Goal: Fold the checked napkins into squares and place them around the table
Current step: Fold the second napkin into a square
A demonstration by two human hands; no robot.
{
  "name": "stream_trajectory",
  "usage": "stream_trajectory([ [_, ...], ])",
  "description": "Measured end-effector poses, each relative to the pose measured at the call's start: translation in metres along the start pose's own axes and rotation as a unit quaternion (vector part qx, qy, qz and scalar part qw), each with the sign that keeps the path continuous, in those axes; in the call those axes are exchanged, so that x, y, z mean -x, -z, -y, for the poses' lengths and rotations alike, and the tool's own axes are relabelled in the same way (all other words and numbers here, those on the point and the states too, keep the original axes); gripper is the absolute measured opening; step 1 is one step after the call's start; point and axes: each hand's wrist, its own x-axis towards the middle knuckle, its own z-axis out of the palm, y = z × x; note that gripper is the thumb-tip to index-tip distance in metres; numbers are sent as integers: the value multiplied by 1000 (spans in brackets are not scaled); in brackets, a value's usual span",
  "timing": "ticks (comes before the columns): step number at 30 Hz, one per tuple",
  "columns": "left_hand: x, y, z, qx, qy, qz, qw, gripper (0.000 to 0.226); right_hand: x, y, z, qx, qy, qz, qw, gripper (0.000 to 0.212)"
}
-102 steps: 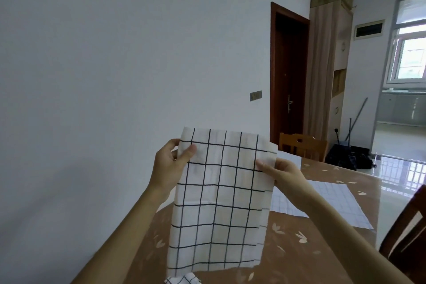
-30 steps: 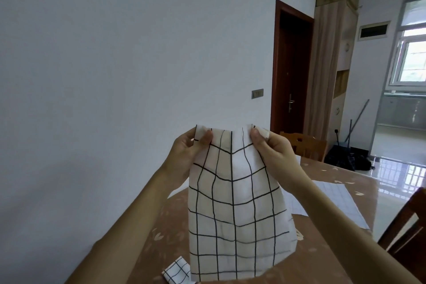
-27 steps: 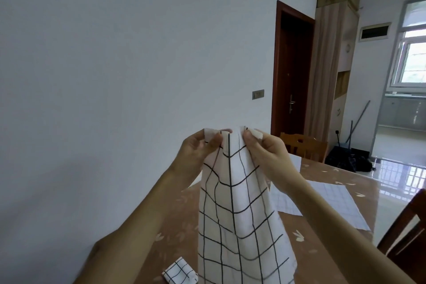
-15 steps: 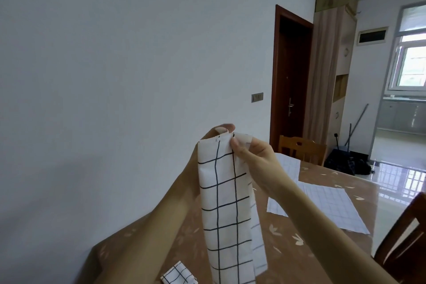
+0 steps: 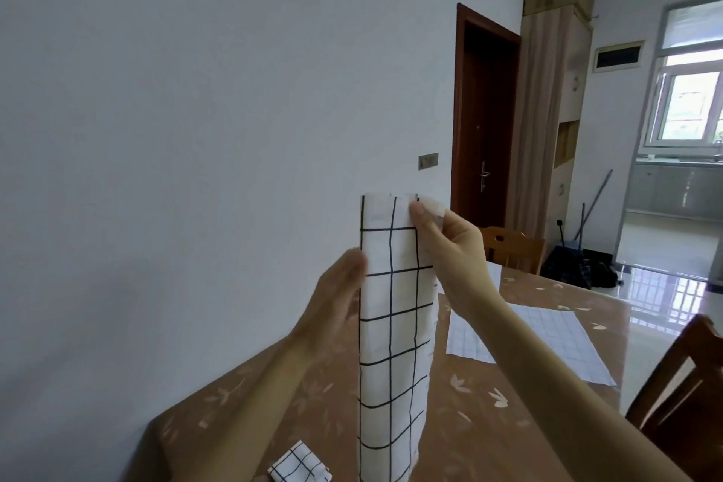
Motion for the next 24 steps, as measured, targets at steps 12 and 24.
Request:
stream_trajectory([
  [12,-8,-2,6,-55,-8,-147,988,24,0,4,-6,72,-16,64,995,41],
  [24,-17,-13,5,-193,-175,-243,934,41,3,-5,-18,178,116,-1,977,45],
])
